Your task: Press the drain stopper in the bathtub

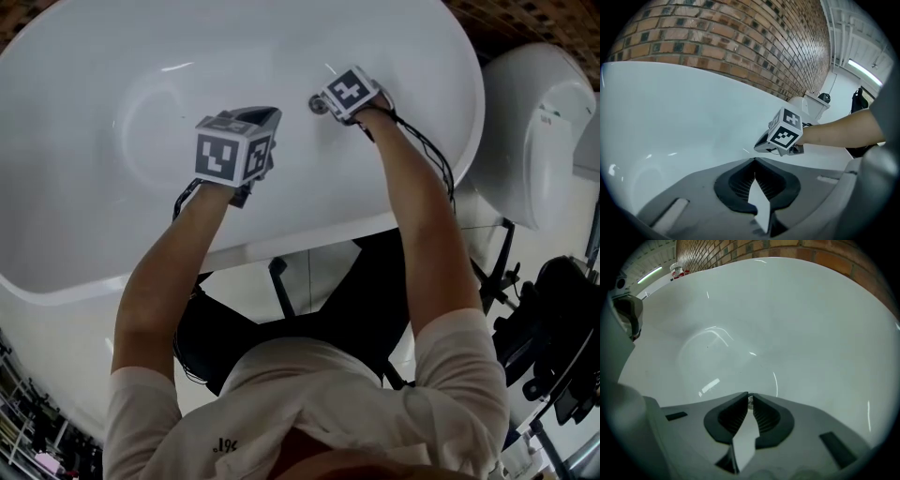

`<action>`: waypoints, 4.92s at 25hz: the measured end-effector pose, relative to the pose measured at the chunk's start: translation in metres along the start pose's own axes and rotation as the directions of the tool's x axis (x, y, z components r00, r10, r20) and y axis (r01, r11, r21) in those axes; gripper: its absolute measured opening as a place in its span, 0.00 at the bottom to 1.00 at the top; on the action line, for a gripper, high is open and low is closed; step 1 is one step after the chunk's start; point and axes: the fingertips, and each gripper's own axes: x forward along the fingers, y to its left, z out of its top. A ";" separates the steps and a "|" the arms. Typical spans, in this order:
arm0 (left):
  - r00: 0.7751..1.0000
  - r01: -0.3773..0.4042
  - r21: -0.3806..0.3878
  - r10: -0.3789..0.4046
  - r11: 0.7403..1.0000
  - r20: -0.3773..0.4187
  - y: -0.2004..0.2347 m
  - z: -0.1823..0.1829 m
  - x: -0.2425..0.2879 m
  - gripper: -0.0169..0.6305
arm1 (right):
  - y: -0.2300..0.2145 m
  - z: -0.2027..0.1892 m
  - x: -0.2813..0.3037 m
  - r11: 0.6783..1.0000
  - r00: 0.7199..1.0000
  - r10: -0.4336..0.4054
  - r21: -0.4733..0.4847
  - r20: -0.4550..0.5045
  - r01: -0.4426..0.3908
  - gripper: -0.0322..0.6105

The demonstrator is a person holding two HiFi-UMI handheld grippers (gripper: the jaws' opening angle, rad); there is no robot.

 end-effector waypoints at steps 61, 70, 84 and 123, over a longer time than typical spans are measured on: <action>0.866 -0.103 0.142 0.018 0.984 0.500 -0.157 0.069 -0.278 0.03 | 0.067 0.040 -0.389 0.935 0.861 -0.352 0.102 0.367 0.339 0.07; 0.833 -0.096 0.166 -0.012 0.981 0.553 -0.185 0.069 -0.306 0.03 | 0.100 0.054 -0.442 0.937 0.810 -0.337 0.085 0.480 0.339 0.07; 0.785 -0.113 0.148 -0.003 0.983 0.620 -0.195 0.079 -0.344 0.03 | 0.120 0.049 -0.485 0.933 0.768 -0.345 0.108 0.540 0.343 0.07; 0.738 -0.161 0.154 0.015 0.975 0.674 -0.204 0.052 -0.377 0.03 | 0.170 0.012 -0.545 0.961 0.641 -0.275 0.197 0.717 0.192 0.06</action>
